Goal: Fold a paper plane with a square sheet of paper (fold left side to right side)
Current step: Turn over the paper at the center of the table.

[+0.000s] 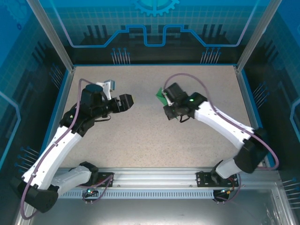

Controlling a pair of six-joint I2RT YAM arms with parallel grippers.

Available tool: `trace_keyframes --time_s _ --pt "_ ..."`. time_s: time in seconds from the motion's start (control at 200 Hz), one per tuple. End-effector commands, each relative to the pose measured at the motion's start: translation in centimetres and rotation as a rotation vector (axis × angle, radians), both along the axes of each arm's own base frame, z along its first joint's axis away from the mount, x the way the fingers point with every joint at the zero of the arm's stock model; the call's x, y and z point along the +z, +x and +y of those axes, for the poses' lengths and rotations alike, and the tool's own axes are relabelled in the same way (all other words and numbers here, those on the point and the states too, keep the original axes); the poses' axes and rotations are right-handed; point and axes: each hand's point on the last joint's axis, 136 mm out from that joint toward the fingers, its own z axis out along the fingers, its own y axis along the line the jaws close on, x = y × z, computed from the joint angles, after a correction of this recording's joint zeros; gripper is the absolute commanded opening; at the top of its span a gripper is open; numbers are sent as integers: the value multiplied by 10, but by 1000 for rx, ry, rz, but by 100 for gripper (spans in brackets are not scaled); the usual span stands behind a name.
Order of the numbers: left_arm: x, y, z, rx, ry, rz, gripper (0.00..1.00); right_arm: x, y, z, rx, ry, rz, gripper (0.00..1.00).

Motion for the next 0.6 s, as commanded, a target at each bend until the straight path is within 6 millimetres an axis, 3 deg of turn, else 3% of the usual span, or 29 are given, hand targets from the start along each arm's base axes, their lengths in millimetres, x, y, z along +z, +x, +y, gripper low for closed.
trace_keyframes --time_s 0.0,0.225,0.345,0.595 --pt "-11 -10 40 169 94 -7 96 4 1 -35 44 -457 -65 8" --pt "-9 -24 57 216 119 -40 99 -29 3 -17 142 -775 -19 10" --pt "-14 -24 56 210 122 -20 99 -61 -3 -10 193 -873 58 12" --pt "-23 -24 51 196 116 12 99 -114 -41 13 300 -863 240 19"
